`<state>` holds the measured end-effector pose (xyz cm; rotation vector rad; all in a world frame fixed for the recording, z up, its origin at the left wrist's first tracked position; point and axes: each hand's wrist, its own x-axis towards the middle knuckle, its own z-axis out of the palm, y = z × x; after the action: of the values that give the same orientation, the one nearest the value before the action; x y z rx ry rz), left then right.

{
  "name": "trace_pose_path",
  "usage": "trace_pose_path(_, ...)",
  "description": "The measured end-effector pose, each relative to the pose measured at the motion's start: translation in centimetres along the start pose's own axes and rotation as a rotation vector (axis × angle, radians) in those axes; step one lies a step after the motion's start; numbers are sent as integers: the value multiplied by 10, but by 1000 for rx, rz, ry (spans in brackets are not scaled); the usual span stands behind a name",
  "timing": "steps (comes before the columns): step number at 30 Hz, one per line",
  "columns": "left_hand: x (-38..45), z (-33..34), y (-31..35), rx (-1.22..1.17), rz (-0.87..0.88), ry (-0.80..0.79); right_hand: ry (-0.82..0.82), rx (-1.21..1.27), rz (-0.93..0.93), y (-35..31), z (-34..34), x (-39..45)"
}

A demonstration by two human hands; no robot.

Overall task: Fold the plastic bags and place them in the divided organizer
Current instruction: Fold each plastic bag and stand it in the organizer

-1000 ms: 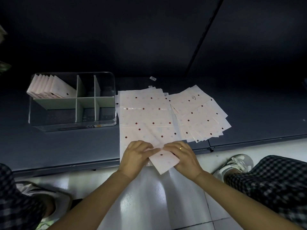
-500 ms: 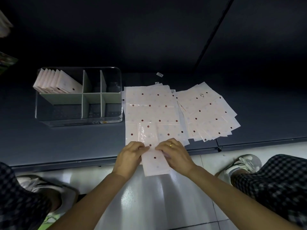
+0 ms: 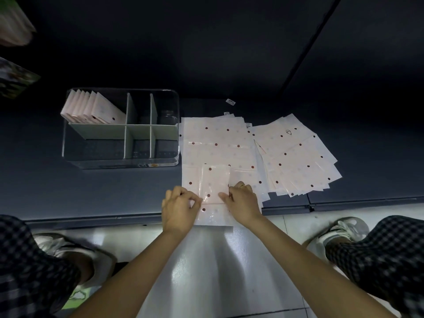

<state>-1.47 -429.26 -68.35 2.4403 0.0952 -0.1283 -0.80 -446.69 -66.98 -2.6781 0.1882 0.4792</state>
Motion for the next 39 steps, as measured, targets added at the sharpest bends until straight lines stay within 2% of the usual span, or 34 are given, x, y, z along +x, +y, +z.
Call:
trace_pose_path(3, 0, 2, 4, 50, -35, -11, 20, -43, 23, -6, 1, 2)
trace_pose_path(5, -3, 1, 6, 104, 2, -1, 4, -59, 30, -8, 0, 3)
trace_pose_path(7, -6, 0, 7, 142, 177, 5, -14, -65, 41, -8, -1, 5)
trace_pose_path(9, -6, 1, 8, 211, 438, -14, -29, -77, 44, -8, -2, 6)
trace_pose_path(11, -3, 2, 10, 347, 581, -103, -37, -93, 38, -8, -2, 7)
trace_pose_path(13, 3, 4, 8, 471, 570, -202, -50, -99, 37, -8, -2, 8)
trace_pose_path(17, 8, 4, -6, 632, 528, -290, -45, -102, 42, -7, -1, 8)
trace_pose_path(19, 7, 4, -9, 656, 539, -302, 21, -78, 72, -8, 0, 4)
trace_pose_path(21, 6, 4, -10, 664, 531, -301, 203, -69, 80, -9, 4, -3)
trace_pose_path(23, 6, 6, -10, 661, 519, -317, 408, -63, -56, -14, 10, -8)
trace_pose_path(25, 7, 7, -10, 655, 510, -331, 474, -71, -285, -21, 13, -6)
trace_pose_path(27, 7, 7, -10, 658, 508, -340, 306, -166, -477, -24, 15, 0)
trace_pose_path(30, 8, 6, -12, 663, 523, -338, 66, -313, -468, -10, 17, 14)
trace_pose_path(34, 11, 1, -15, 671, 570, -355, -9, -423, -394, 7, 15, 18)
trace_pose_path(39, 12, -1, -17, 640, 571, -380, -49, -408, -353, 10, 1, 15)
